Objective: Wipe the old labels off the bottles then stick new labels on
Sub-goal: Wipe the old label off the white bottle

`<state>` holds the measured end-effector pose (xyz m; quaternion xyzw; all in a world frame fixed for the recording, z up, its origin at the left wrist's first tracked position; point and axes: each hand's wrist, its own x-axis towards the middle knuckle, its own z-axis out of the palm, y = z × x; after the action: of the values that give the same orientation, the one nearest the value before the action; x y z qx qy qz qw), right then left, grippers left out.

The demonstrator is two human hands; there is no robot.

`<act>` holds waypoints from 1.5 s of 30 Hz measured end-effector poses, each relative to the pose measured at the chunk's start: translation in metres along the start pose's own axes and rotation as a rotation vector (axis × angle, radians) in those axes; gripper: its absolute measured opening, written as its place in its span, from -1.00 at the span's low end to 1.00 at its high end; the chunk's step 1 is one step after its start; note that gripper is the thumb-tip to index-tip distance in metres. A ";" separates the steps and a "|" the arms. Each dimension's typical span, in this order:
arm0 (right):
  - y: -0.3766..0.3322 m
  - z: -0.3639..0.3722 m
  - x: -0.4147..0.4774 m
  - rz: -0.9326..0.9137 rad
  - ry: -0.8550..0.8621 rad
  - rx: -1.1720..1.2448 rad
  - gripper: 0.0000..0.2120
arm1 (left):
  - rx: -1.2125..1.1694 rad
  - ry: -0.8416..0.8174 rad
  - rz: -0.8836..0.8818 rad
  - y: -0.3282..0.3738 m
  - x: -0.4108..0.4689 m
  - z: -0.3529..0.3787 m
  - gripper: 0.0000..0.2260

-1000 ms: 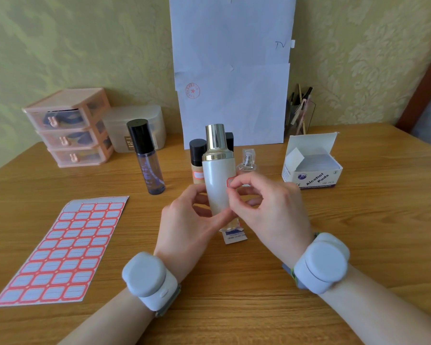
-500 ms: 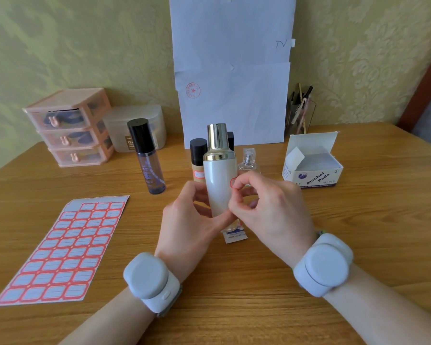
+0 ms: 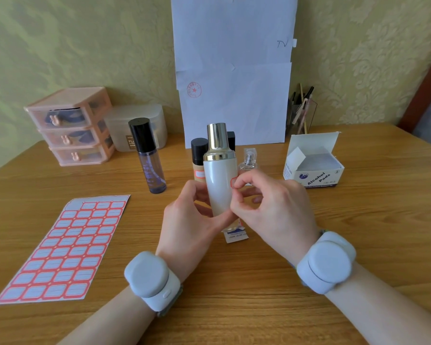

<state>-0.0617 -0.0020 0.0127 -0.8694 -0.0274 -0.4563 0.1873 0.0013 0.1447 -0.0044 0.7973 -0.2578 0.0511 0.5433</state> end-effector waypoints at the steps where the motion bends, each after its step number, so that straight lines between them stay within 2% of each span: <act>1: 0.000 -0.001 0.000 -0.011 0.007 -0.024 -0.91 | 0.005 -0.002 0.005 0.001 -0.001 0.000 -0.60; 12: -0.003 -0.002 0.001 -0.041 -0.015 -0.142 -0.93 | 0.043 0.007 0.047 0.000 -0.001 0.001 -0.57; 18: 0.000 -0.001 0.002 -0.008 0.039 -0.128 -0.93 | 0.016 -0.020 0.001 0.000 -0.001 0.001 -0.54; 24: -0.001 -0.002 0.002 0.016 -0.028 -0.034 -0.77 | -0.034 -0.017 -0.043 -0.002 0.001 0.000 -0.59; 29: -0.001 -0.001 0.002 0.008 -0.020 -0.085 -0.90 | 0.007 -0.015 -0.007 -0.001 0.000 0.000 -0.56; 38: -0.001 -0.002 0.001 -0.031 -0.045 -0.165 -0.95 | 0.046 -0.002 0.045 -0.004 -0.001 0.001 -0.55; 45: 0.001 0.000 0.001 0.048 -0.006 -0.112 -0.96 | 0.014 -0.044 -0.032 -0.008 0.002 0.001 -0.47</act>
<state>-0.0610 -0.0029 0.0139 -0.8802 0.0184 -0.4501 0.1492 0.0068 0.1451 -0.0108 0.8060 -0.2565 0.0266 0.5328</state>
